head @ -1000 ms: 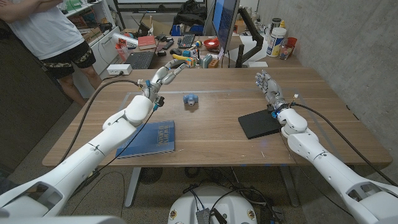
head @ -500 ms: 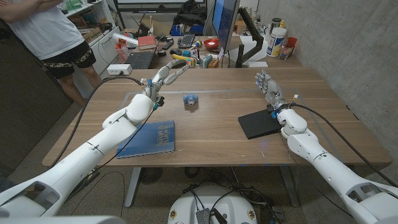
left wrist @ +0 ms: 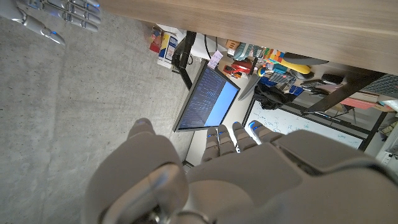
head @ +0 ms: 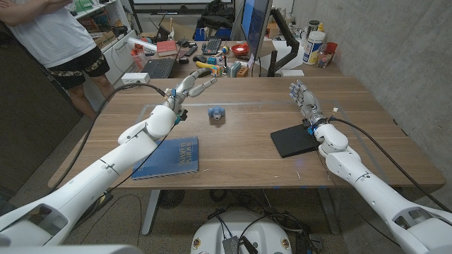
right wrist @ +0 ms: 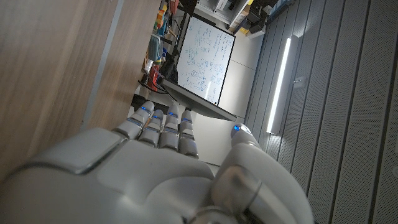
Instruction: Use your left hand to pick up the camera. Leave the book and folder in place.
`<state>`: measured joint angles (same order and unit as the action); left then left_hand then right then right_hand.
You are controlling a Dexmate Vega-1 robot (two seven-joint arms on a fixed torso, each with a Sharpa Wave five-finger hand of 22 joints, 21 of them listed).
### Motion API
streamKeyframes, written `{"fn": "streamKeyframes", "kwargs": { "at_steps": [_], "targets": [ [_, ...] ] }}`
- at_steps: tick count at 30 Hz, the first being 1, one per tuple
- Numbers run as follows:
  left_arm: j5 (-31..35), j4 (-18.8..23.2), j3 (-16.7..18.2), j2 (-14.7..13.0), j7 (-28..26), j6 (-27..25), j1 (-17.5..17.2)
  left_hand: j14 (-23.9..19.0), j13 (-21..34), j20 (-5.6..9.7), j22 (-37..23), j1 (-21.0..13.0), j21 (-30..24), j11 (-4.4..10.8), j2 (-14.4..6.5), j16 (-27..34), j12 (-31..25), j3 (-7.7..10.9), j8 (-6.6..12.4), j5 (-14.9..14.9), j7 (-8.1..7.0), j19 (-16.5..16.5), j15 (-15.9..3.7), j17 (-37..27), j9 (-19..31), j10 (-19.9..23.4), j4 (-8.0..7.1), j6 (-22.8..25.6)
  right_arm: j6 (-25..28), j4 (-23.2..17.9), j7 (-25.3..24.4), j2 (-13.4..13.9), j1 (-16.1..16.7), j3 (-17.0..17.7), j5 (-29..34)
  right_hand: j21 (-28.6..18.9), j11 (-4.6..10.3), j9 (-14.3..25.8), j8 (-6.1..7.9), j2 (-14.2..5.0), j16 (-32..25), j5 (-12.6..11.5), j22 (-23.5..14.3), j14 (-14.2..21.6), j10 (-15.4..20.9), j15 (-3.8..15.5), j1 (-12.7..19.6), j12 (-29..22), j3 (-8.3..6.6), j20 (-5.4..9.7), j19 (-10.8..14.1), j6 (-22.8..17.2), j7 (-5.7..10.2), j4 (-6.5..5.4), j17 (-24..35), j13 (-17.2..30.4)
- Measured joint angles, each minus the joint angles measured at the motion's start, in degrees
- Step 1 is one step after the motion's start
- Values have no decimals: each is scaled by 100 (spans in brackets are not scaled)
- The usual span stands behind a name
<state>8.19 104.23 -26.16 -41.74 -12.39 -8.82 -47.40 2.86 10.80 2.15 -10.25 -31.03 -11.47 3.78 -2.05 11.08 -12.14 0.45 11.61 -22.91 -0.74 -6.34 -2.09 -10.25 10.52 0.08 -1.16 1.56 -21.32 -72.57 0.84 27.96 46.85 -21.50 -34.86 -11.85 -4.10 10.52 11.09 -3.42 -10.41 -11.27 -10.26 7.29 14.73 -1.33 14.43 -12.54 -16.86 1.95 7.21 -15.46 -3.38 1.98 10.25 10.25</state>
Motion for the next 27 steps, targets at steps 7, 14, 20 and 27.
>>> {"fn": "streamKeyframes", "kwargs": {
  "at_steps": [7,14,20,27],
  "targets": [
    [234,15,-61,21,51,-119,66,-68,0,-20,0,-45,0,22,0,21,-39,24,31,0,-10,39,23,0,0,82,24,52,-19,53,8,-18,-32,-3,1,0,0,0,0,-45,0,0,0,0,0,0,-46,0,0,0,0,0,0,0,0,0],
    [362,-6,-84,60,71,-142,100,-67,0,-20,0,-90,0,37,0,20,-39,1,31,0,-29,38,24,0,0,109,47,71,-24,83,11,-30,-57,-7,6,22,0,0,0,-45,0,0,0,-1,0,0,-46,0,0,0,0,0,0,0,0,0],
    [481,-14,-107,80,76,-182,122,-86,0,-20,0,-90,0,32,0,20,-39,1,31,0,2,38,4,0,0,152,47,102,-24,97,18,-36,-74,-15,13,22,0,0,0,-45,0,0,0,-1,0,0,-45,0,0,32,-32,0,0,0,0,0],
    [637,-17,-143,104,96,-241,150,-114,0,-20,0,-150,0,32,0,20,-39,1,31,0,-28,38,33,-25,0,152,46,133,-31,127,34,-48,-100,-18,16,22,0,0,0,-45,0,0,0,-1,0,0,-45,0,24,32,-32,0,0,24,0,0]
  ]
}}
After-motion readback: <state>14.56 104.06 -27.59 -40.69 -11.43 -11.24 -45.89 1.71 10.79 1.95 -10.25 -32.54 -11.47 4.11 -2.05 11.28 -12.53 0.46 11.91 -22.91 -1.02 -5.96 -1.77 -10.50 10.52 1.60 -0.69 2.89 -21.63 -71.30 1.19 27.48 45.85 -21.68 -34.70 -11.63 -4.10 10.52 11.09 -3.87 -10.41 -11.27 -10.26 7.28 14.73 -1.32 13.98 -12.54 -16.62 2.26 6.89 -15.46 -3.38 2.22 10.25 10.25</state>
